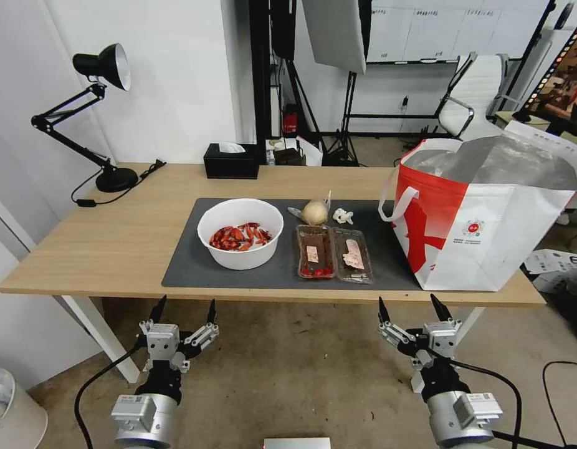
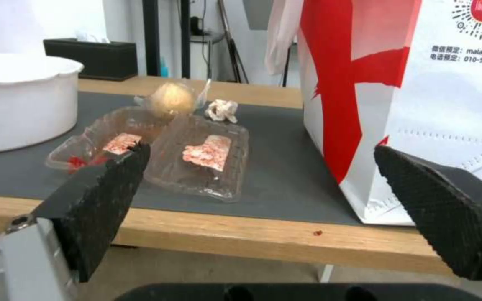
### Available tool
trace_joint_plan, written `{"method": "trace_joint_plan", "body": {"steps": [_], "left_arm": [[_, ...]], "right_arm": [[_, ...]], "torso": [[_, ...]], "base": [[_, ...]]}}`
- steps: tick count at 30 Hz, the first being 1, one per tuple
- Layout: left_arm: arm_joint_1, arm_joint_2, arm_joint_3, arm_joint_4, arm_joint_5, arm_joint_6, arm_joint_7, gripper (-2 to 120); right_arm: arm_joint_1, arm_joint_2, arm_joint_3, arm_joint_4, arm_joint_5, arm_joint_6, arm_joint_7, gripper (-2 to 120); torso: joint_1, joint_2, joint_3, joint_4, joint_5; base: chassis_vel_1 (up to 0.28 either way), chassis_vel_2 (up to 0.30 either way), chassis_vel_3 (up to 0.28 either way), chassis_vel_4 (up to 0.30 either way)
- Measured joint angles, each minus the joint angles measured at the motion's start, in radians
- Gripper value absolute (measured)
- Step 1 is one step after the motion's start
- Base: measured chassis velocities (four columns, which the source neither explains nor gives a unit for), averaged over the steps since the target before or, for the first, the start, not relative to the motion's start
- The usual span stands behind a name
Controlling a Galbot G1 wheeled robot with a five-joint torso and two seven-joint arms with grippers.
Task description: Pick up the trash from the table and place it into the takeout bag.
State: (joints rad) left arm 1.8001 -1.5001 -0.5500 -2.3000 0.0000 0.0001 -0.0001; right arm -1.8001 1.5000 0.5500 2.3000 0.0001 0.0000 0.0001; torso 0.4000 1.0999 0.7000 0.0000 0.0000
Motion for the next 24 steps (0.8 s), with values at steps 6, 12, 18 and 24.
{"method": "trace_joint_plan", "body": {"steps": [6,12,18,24], "left_arm": [[0.000,0.000,0.000,0.000,0.000,0.000,0.000,100],[0.000,0.000,0.000,0.000,0.000,0.000,0.000,100],[0.000,0.000,0.000,0.000,0.000,0.000,0.000,100],[0.000,0.000,0.000,0.000,0.000,0.000,0.000,100]], "right_arm": [[0.000,0.000,0.000,0.000,0.000,0.000,0.000,100],[0.000,0.000,0.000,0.000,0.000,0.000,0.000,100],[0.000,0.000,0.000,0.000,0.000,0.000,0.000,100],[0.000,0.000,0.000,0.000,0.000,0.000,0.000,100]], "torso": [[0.000,0.000,0.000,0.0000,0.0000],[0.000,0.000,0.000,0.0000,0.0000],[0.000,0.000,0.000,0.0000,0.0000],[0.000,0.000,0.000,0.0000,0.0000]], "base": [[0.000,0.000,0.000,0.000],[0.000,0.000,0.000,0.000],[0.000,0.000,0.000,0.000],[0.000,0.000,0.000,0.000]]}}
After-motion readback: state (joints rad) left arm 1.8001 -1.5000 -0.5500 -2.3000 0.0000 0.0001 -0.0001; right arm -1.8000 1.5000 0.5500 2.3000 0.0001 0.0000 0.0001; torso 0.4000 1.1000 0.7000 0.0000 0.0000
